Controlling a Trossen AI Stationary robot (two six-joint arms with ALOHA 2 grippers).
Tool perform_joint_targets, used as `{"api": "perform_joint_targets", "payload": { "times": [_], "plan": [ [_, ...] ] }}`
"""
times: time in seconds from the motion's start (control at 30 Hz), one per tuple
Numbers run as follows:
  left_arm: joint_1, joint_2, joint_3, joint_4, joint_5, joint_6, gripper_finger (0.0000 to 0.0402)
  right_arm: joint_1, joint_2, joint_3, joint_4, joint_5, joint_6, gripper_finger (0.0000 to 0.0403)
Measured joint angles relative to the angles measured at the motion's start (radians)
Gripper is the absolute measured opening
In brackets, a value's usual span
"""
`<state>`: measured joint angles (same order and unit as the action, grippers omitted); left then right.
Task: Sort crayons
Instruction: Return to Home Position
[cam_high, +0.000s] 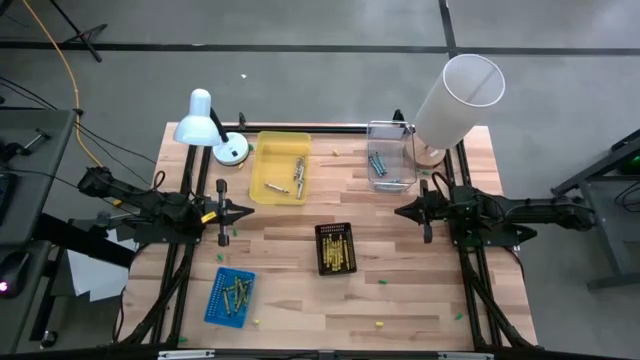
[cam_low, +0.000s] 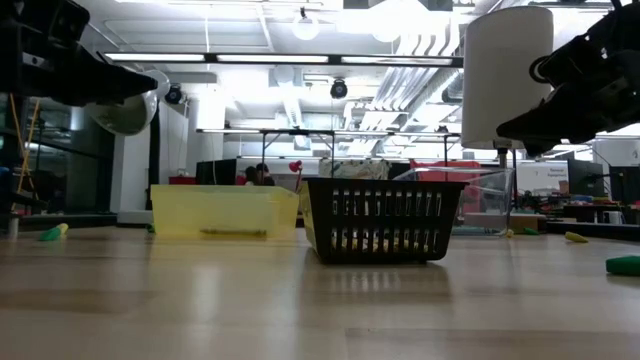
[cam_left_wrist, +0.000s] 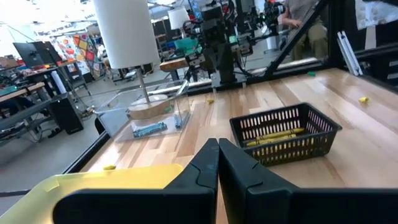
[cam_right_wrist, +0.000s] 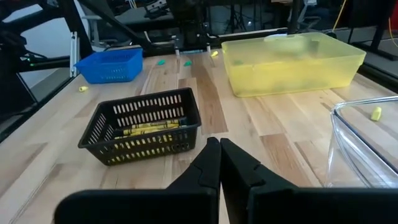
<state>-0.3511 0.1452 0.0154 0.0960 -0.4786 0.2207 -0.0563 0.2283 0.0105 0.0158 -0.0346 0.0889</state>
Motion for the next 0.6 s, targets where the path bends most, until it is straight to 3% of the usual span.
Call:
{"api": "perform_joint_targets", "payload": {
  "times": [0.43,0.6],
  "plan": [
    [0.007,-0.129,0.000,-0.039,0.001,0.001,0.0000,0.001,-0.002,0.000,-0.001,0.001,0.068,0.0000],
    [0.016,-0.141,0.001,-0.039,-0.006,0.000,0.0000,0.022,-0.070,0.000,-0.001,0.004,0.068,0.0000]
  ]
}}
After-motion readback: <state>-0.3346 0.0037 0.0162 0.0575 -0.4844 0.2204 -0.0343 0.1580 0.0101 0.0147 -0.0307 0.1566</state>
